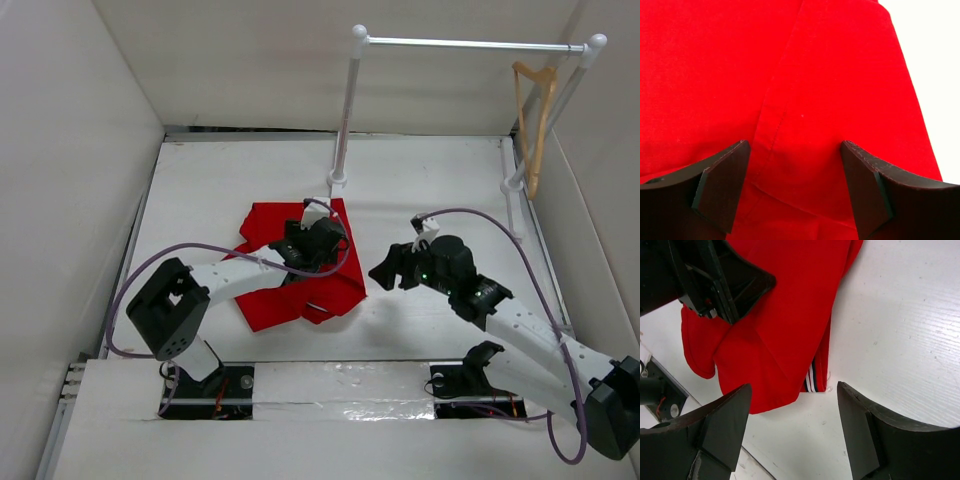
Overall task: Place the trousers on the hanger
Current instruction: Flatten out the trousers at the center of the board.
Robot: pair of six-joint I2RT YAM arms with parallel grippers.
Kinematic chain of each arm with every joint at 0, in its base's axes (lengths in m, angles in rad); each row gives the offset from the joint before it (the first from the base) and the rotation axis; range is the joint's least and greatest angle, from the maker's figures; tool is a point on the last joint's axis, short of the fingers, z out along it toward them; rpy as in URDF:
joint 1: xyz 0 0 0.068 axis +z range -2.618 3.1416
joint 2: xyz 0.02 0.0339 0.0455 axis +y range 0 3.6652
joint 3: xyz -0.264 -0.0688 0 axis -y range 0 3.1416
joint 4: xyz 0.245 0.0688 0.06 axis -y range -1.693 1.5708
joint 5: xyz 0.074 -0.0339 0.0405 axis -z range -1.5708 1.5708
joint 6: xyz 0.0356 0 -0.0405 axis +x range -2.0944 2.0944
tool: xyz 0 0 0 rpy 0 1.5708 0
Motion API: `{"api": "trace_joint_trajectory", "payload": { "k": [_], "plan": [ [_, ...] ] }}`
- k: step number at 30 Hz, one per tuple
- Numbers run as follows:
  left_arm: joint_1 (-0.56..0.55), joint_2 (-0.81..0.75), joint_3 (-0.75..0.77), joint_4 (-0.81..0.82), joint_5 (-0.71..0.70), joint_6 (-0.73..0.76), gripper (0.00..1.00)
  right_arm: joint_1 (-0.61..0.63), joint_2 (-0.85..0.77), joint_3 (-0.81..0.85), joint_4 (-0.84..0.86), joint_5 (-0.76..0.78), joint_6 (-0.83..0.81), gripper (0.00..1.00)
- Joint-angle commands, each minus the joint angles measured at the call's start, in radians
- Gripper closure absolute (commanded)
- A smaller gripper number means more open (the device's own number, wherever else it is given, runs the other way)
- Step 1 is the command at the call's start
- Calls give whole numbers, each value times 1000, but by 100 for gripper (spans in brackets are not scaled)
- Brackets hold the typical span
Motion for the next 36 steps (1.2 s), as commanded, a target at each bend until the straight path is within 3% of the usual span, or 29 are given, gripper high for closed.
{"api": "trace_joint_trajectory", "payload": {
  "k": [1,3,4,7,11,15,17,18,19,20,24,26,27,28,29,31,36],
  "plan": [
    [-1,-3,19,-61,-68,-26,29,18,5,-7,64,-13,-9,25],
    [-1,-13,4,-21,-9,-6,45,18,4,-16,74,-12,-6,25],
    [9,-27,-22,-1,18,0,66,18,4,-22,99,-16,-6,25],
    [23,-44,-53,37,86,-17,100,27,-1,-14,84,3,-12,25],
    [32,-104,-55,34,72,-17,100,27,-16,-17,93,22,-17,25],
    [112,-245,-44,36,71,-18,100,27,-18,-7,94,49,-26,27],
    [182,-358,-42,43,66,-26,100,36,4,-7,123,36,-26,37],
    [212,-398,-44,65,70,-28,100,45,17,-2,131,33,-29,47],
    [280,-467,-41,72,81,-29,100,46,56,1,139,30,-29,88],
    [317,-495,-33,74,106,-34,100,59,79,4,156,27,-26,100],
    [456,-630,-5,34,100,-61,100,122,218,32,232,2,-14,100],
    [502,-699,-9,22,90,-75,100,170,310,52,286,23,-5,73],
    [550,-720,-13,8,93,-78,100,182,342,61,304,36,1,55],
    [571,-760,-19,2,95,-86,100,182,375,70,315,45,2,29],
    [587,-779,-24,2,94,-87,100,194,408,84,343,56,-2,20],
    [612,-829,-36,-4,80,-95,100,194,494,93,375,59,0,10],
    [621,-866,2,-24,17,-68,100,194,584,160,484,-12,-3,13]
  ]
}}
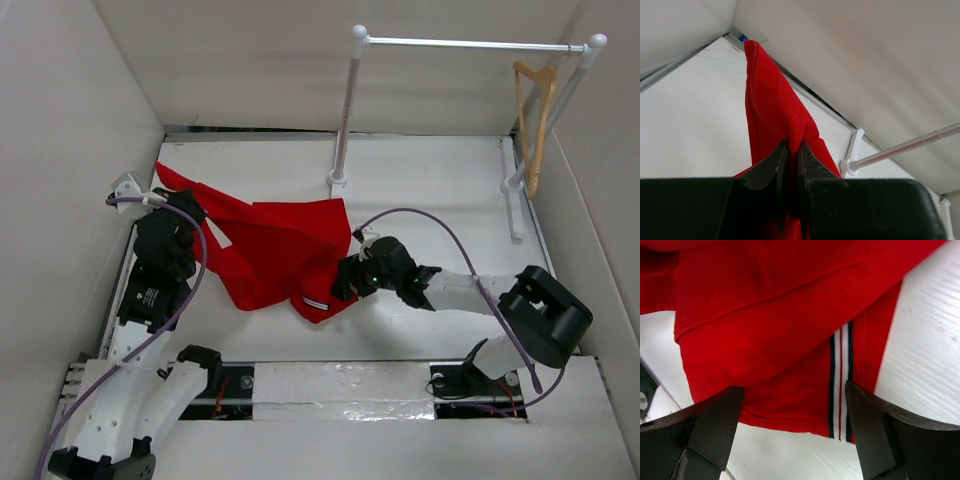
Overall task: Place the trousers on the hanger
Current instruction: Flatten out the trousers at the center of the board.
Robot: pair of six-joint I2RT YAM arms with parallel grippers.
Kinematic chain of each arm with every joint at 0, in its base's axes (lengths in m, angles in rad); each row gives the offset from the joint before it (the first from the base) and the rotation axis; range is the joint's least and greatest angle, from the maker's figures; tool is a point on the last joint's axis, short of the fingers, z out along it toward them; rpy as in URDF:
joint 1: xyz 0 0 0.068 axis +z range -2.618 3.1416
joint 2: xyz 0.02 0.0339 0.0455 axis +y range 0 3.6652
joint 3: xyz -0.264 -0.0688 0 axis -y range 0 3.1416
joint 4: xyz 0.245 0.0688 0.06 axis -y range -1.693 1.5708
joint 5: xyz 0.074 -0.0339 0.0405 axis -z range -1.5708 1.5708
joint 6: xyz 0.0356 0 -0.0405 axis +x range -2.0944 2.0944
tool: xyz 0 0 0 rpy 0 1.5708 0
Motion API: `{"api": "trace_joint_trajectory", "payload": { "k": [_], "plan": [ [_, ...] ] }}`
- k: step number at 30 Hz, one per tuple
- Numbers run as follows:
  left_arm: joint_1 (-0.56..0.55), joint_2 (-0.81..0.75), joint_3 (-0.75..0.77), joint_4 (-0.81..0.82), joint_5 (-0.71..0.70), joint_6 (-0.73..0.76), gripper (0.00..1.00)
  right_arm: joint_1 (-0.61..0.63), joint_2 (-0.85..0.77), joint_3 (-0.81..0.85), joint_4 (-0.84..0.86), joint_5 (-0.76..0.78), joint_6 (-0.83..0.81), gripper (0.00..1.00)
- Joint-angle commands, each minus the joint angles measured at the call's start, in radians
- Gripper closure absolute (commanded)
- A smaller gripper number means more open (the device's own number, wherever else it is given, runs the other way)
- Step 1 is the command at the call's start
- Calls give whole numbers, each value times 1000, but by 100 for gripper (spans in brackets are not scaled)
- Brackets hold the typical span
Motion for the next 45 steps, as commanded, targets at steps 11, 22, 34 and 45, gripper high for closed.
{"api": "trace_joint_trajectory", "payload": {
  "k": [11,22,34,45],
  "plan": [
    [5,61,138,62,-49,154,100,172,-125,-18,68,40,22,30],
    [14,99,172,79,22,162,100,226,22,112,131,-33,19,26],
    [14,139,200,111,22,188,100,235,95,236,42,124,-2,100],
    [14,112,362,139,-139,229,100,266,-711,522,-836,648,-163,100]
  ]
}}
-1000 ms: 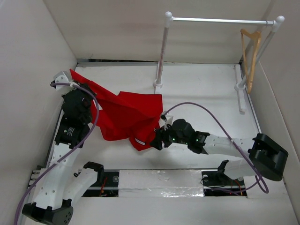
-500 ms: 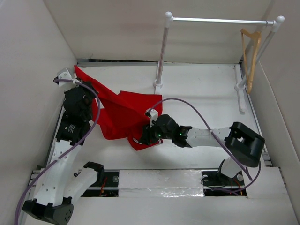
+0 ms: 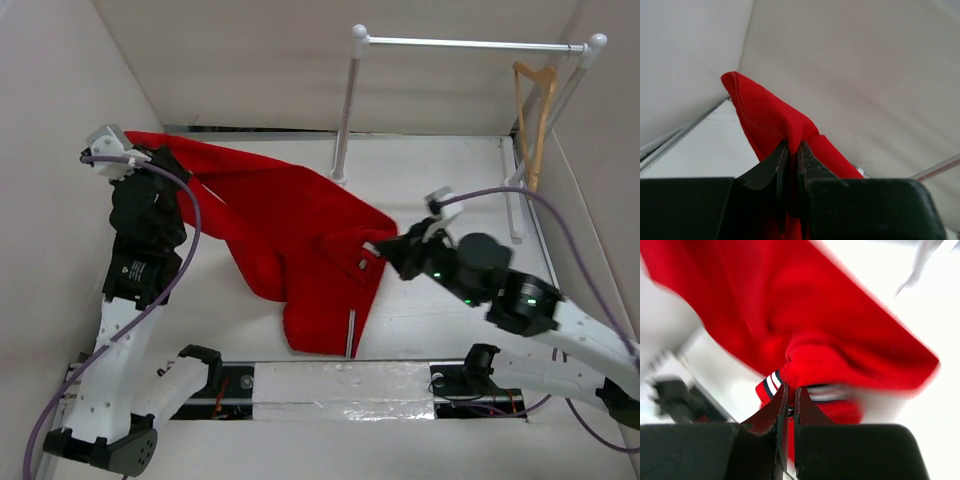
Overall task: Place the trousers on the hanger
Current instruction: Flatten out the trousers at the center of the board.
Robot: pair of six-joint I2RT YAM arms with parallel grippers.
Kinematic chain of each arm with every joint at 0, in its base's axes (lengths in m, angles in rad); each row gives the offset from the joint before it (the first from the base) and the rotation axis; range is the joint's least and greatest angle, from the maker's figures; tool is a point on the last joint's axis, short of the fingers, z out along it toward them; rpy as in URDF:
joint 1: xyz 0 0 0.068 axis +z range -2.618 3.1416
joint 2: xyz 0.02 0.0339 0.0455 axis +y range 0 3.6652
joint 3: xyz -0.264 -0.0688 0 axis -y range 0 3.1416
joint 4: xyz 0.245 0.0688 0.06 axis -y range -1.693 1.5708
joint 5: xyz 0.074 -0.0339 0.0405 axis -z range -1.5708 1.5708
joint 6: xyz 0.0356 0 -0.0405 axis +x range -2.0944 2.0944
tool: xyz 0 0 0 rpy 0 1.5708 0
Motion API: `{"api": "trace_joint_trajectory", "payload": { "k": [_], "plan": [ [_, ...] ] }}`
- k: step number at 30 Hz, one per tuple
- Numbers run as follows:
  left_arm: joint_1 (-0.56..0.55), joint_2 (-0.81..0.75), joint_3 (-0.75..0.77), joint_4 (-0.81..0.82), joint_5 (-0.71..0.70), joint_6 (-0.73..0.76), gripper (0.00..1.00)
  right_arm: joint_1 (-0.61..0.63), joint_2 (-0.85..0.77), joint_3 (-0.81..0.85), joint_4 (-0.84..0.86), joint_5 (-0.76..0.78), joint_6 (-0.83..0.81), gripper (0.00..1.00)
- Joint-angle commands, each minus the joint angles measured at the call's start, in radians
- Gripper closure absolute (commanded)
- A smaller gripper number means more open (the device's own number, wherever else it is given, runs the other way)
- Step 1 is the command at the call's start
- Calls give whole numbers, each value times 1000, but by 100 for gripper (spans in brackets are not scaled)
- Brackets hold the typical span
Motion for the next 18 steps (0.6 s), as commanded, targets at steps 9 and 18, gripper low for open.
{"api": "trace_joint_trajectory", "payload": {
  "k": [9,18],
  "plan": [
    [8,-212,53,61,-198,26,100,21,-200,566,-484,394,-81,100],
    [8,-272,-89,7,-259,0,100,-36,-176,186,-332,602,37,100]
  ]
}}
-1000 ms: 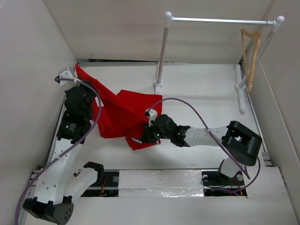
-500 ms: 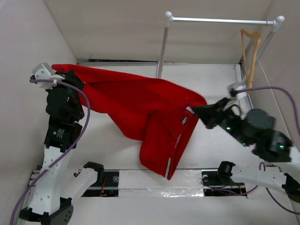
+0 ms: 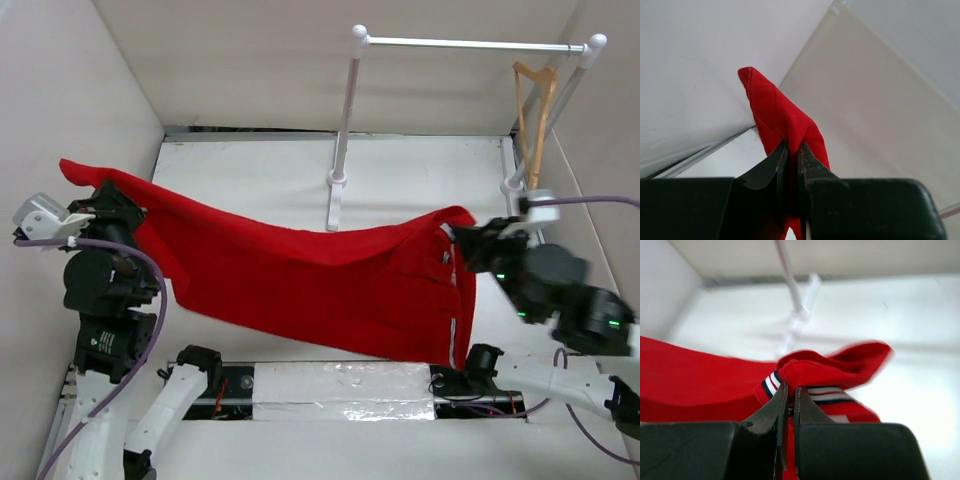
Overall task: Place the trousers on the hanger
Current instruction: Flatten out the trousers at the center of the board.
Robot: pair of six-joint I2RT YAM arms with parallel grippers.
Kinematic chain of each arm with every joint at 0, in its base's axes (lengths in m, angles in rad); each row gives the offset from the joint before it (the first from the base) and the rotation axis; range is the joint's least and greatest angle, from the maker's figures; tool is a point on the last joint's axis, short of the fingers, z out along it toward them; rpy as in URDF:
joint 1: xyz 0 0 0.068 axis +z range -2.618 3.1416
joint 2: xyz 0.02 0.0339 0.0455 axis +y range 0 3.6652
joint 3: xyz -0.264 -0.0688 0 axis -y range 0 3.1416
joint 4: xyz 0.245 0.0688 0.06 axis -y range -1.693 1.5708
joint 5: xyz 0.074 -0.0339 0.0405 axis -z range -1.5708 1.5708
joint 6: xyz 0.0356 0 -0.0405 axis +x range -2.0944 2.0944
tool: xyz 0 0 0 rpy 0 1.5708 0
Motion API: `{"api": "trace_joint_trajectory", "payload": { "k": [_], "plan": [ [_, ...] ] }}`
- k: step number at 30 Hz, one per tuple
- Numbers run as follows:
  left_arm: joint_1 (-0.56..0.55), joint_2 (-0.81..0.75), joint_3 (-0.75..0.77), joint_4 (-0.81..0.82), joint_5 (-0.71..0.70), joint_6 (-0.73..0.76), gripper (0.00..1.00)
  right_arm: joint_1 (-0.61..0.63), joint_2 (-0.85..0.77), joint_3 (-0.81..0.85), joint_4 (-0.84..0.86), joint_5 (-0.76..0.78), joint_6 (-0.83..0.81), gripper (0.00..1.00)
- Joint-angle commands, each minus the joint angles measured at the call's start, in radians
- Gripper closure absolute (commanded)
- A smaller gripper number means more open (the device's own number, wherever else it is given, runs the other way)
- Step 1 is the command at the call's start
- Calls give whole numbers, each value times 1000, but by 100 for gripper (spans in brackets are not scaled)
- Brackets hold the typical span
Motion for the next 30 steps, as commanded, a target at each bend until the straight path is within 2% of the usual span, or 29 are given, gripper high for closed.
{"api": "trace_joint_trajectory", "payload": {
  "k": [1,4,5,6,7,8,11,12,15,17,19,22,25,27,30],
  "plan": [
    [8,-2,-69,21,-44,-17,100,-129,24,-180,120,110,45,100],
    [8,37,-122,47,-61,-18,100,-304,59,-320,270,-61,41,100],
    [8,75,-125,50,-63,-21,100,-438,99,-339,328,-116,42,100],
    [8,96,-121,44,-63,-28,100,-508,124,-342,342,-252,44,100],
    [8,115,-115,42,-61,-38,100,-571,142,-341,349,-299,74,100],
    [8,148,-106,45,-58,-40,100,-673,162,-359,394,-330,88,100],
    [8,207,-89,73,-67,-31,100,-803,221,-434,465,-420,148,100],
    [8,224,-86,94,-90,-28,100,-859,233,-463,556,-452,159,100],
    [8,293,-76,126,-126,-26,100,-948,325,-526,707,-436,241,99],
    [8,336,-70,125,-147,-35,100,-978,426,-502,717,-418,257,99],
    [8,365,-76,137,-172,-41,100,-978,490,-473,740,-307,268,99],
    [58,393,-95,145,-158,-55,100,-1008,521,-472,836,-201,282,98],
    [199,429,-124,145,-59,-92,100,-1009,547,-511,940,-143,286,97],
    [289,474,-153,182,-19,-81,100,-990,558,-544,1086,-111,262,93],
    [334,552,-139,151,-55,-121,100,-979,599,-565,1209,-102,228,89]
  ]
}}
